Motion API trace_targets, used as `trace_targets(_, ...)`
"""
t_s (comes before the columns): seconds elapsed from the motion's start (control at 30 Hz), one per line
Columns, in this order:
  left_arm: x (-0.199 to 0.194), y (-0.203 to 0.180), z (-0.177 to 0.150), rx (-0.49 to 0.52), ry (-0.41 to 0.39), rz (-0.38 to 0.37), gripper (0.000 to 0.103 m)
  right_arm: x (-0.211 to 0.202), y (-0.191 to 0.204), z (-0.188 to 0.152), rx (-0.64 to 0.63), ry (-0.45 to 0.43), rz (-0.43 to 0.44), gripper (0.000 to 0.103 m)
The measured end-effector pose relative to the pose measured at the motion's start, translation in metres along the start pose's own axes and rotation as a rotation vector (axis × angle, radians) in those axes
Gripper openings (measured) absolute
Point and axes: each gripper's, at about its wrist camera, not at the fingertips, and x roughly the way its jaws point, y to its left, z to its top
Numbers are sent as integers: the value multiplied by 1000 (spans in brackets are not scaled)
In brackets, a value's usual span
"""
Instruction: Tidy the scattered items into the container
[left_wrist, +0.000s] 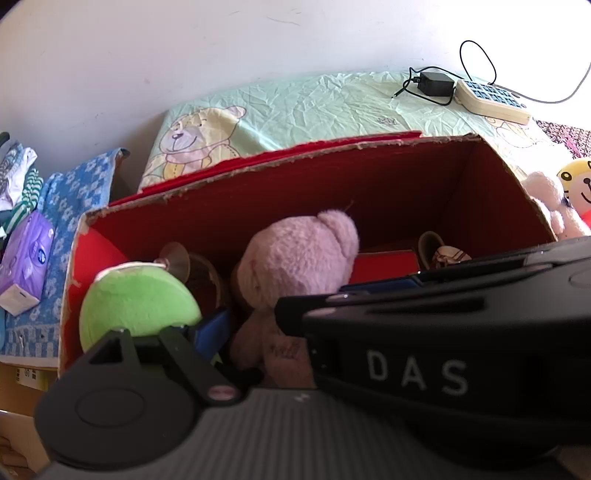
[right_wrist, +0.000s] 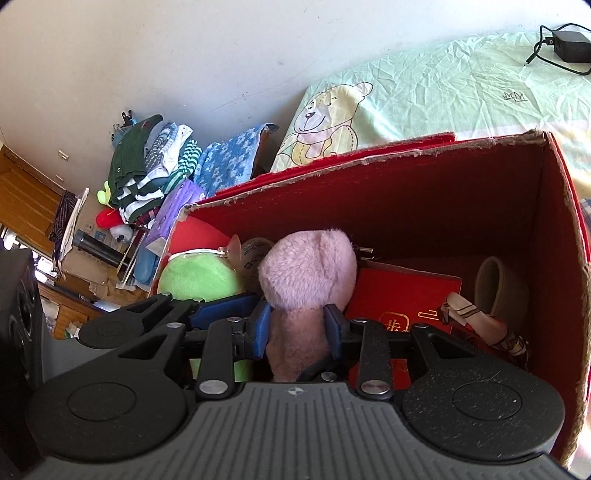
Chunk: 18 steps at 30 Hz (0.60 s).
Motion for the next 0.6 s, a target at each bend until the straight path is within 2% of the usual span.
trace_targets(0.13, 0, 0, 0, 4, -2, 5, 86, -4, -3, 0, 23, -6, 6, 36)
trace_targets(0.3, 1, -3, -1, 16, 2, 21, 86, -23, -9, 1, 56, -56, 40, 34)
trace_targets(0.47, -1, -3, -3, 20, 1, 20, 87, -37, -12, 1, 52, -104, -15, 32)
trace_targets(0.6, -2, -3, -5, 25, 5, 27, 86, -32, -20, 0, 70, -77, -74, 27)
